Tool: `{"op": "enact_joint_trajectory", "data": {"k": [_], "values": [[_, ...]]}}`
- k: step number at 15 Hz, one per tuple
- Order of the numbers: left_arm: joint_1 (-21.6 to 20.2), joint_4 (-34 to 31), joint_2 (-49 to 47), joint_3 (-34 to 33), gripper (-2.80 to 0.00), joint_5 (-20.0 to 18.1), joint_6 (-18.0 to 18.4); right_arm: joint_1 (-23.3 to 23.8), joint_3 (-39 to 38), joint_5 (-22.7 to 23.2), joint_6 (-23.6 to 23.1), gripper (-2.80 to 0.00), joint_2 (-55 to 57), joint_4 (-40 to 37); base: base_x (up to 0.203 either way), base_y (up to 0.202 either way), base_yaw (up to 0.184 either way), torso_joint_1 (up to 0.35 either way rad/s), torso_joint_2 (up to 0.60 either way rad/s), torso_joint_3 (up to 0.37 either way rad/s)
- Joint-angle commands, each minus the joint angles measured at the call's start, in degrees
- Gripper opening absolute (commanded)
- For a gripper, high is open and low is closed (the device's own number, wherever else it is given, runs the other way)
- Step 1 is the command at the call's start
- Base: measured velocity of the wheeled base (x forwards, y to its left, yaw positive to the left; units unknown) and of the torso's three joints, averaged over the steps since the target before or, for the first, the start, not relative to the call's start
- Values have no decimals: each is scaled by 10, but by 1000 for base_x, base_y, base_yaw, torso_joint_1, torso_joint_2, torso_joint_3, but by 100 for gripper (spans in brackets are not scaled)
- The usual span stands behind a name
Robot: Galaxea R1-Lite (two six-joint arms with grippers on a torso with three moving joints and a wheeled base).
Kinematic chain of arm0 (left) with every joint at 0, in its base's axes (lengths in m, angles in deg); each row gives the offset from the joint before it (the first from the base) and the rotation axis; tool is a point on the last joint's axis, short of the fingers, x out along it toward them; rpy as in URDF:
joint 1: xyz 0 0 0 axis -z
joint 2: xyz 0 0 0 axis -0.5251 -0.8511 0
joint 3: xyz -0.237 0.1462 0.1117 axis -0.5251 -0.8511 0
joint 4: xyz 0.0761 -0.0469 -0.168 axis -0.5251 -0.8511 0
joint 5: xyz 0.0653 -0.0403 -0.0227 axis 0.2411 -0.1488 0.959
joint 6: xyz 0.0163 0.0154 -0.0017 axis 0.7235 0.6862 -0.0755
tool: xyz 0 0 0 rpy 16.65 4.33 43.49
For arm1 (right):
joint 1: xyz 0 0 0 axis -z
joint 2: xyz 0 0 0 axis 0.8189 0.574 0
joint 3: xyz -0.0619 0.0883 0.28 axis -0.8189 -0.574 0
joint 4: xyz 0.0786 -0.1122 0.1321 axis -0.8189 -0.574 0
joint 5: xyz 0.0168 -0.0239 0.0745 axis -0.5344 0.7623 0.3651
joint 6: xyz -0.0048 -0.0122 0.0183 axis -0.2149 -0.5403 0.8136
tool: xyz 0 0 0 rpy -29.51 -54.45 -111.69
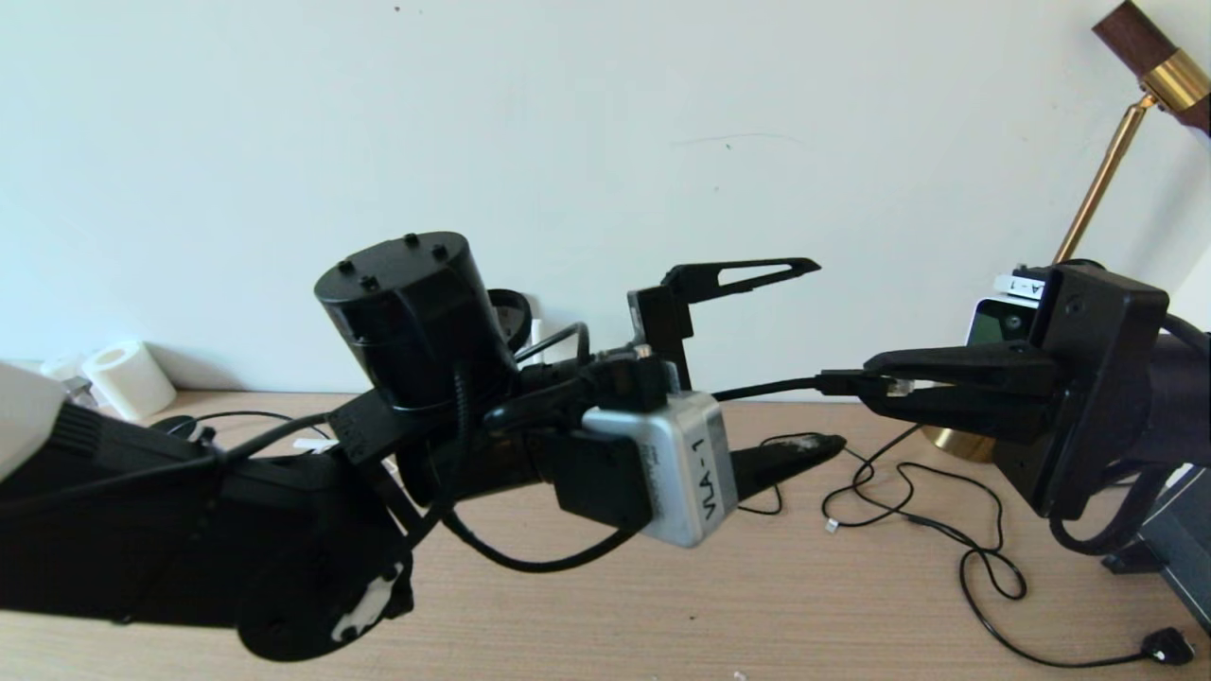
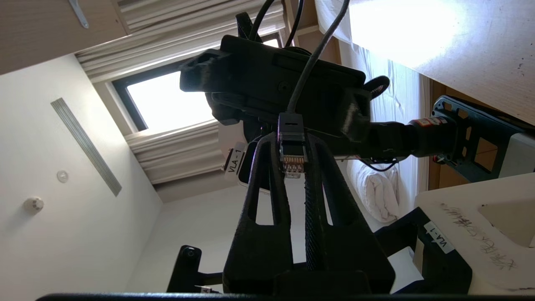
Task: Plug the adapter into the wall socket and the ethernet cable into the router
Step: Hand it to the other hand
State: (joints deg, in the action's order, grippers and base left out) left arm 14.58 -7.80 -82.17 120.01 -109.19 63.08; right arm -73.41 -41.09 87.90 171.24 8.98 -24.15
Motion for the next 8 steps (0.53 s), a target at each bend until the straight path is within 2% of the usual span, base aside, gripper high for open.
{"op": "enact_joint_trajectory", "data": {"k": [1,8], "values": [[2,3,0,1,-280,-2,3,-1,0,4,5,-280,2,2,0,0,0,0,0,0],[20,3,-9,0,-280,-1,3,-3,1,3,5,-280,7,2,0,0,0,0,0,0]]}}
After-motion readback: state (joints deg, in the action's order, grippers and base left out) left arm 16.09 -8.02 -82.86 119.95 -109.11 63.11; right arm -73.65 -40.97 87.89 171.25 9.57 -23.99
